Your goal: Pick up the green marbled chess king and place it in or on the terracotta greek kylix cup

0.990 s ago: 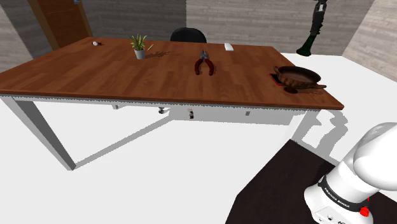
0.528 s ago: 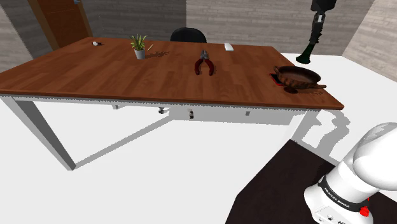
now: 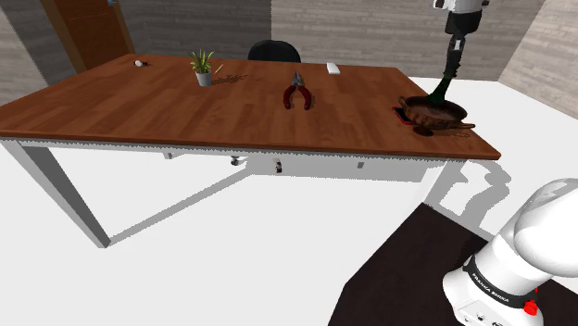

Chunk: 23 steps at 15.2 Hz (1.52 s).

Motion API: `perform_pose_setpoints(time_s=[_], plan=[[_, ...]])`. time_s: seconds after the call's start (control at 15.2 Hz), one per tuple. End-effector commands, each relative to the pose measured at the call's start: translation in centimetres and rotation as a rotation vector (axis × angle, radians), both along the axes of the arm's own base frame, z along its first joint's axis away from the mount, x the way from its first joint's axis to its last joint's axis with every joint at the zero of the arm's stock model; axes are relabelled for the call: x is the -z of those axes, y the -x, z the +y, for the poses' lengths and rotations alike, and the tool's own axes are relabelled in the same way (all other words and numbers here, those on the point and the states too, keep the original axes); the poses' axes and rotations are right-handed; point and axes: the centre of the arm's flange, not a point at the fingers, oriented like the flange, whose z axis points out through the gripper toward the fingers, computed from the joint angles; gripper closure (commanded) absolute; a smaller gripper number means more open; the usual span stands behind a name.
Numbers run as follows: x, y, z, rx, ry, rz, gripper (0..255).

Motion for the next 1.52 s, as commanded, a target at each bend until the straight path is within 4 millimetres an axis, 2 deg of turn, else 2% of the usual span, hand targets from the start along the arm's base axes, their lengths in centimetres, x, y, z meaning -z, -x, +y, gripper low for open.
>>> perform_pose_setpoints(time_s=[0.0, 0.53, 0.59, 0.92, 1.19, 1.45], plan=[[1.0, 0.0, -0.1, 0.0, 0.0, -0.001, 255], [1.4, 0.0, -0.1, 0.0, 0.0, -0.001, 255], [1.4, 0.0, -0.1, 0.0, 0.0, -0.001, 0], [1.4, 0.0, -0.1, 0.0, 0.0, -0.001, 0], [-3.5, -0.5, 0.9, 0.0, 0.0, -0.001, 0], [-3.5, -0.5, 0.9, 0.0, 0.0, -0.001, 0]])
